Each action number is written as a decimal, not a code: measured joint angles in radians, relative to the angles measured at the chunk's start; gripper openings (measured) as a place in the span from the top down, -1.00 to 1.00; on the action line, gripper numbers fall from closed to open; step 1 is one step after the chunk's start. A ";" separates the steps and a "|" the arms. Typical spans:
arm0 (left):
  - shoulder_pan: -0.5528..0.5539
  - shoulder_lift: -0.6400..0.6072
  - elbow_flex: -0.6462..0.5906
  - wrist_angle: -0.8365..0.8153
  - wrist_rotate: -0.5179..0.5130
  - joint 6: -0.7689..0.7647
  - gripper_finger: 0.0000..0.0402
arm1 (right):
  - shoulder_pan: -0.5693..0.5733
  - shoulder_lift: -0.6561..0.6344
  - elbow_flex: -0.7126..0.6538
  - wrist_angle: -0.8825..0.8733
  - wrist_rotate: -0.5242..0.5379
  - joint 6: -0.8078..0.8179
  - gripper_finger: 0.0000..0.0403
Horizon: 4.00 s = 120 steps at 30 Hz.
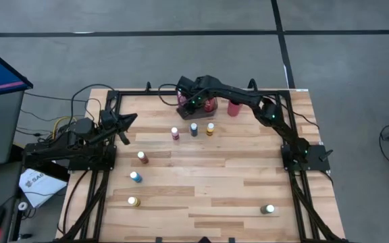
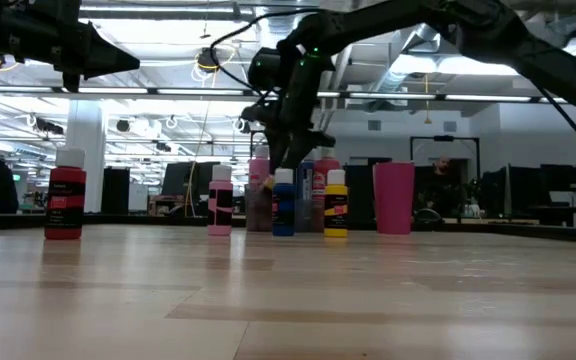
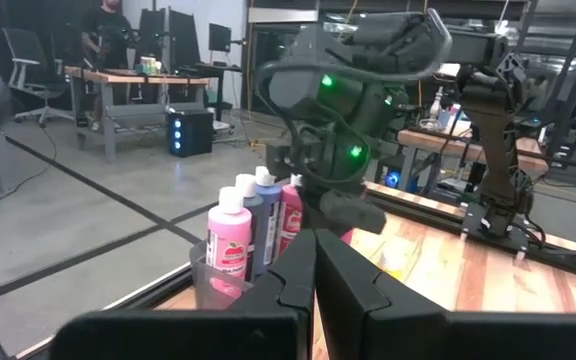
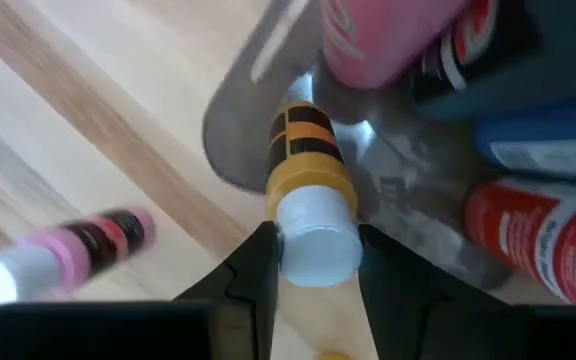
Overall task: Pick & Place Paint Supplies
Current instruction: Put the orange paint bottle into the gray bin, then put the dark green paint bottle into the gray bin
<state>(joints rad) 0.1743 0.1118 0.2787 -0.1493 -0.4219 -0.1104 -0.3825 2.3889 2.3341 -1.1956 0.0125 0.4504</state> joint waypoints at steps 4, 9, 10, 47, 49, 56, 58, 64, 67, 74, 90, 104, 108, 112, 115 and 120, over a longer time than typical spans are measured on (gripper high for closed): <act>0.000 0.001 0.000 0.000 0.001 0.000 0.99 | 0.001 0.004 0.002 0.012 -0.003 0.002 0.48; 0.000 0.001 0.000 0.000 0.001 0.000 0.99 | 0.000 0.005 0.002 0.039 -0.002 0.003 0.39; 0.000 0.001 0.000 0.000 0.001 0.000 0.99 | -0.002 0.005 0.002 0.040 -0.002 0.005 0.37; 0.000 0.001 0.000 0.000 0.001 0.027 0.99 | 0.000 0.005 -0.052 0.268 0.032 0.014 0.32; 0.000 0.001 0.000 0.000 0.001 0.027 0.99 | 0.005 0.004 -0.065 0.270 0.033 0.014 0.29; 0.000 0.001 0.000 0.000 0.001 0.025 0.99 | 0.015 0.004 -0.078 0.281 0.041 0.013 0.19; 0.000 0.001 0.000 0.000 0.001 0.024 0.99 | 0.016 0.004 -0.078 0.288 0.041 0.014 0.19; 0.000 0.001 0.000 0.000 0.001 0.024 0.99 | 0.016 0.004 -0.078 0.292 0.042 0.010 0.31; 0.000 0.001 0.000 0.000 0.001 0.024 0.99 | 0.017 0.004 -0.078 0.292 0.069 -0.001 0.51; 0.000 0.001 0.000 0.000 0.001 0.024 0.99 | 0.018 0.007 -0.080 0.294 0.094 -0.035 0.96; 0.000 0.001 0.000 0.000 0.001 0.027 0.99 | 0.017 0.006 -0.080 0.209 0.101 -0.063 0.96; 0.000 0.001 0.000 0.000 0.001 0.024 0.99 | 0.036 0.008 -0.079 0.137 0.214 -0.074 0.99; 0.000 0.001 0.000 0.000 0.001 0.024 0.99 | 0.041 0.041 -0.082 0.139 0.235 -0.077 1.00; 0.000 0.001 0.000 0.000 0.001 0.023 0.99 | 0.053 0.063 -0.076 0.157 0.229 -0.064 1.00; 0.000 0.001 0.000 0.000 0.001 0.023 0.99 | 0.064 0.074 -0.081 0.154 0.231 -0.066 1.00; 0.000 0.001 0.000 0.000 0.001 0.023 0.99 | 0.065 0.045 -0.079 0.149 0.270 -0.068 1.00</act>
<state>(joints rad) 0.1744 0.1123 0.2787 -0.1490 -0.4211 -0.0872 -0.3179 2.4334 2.2549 -1.0464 0.2829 0.3826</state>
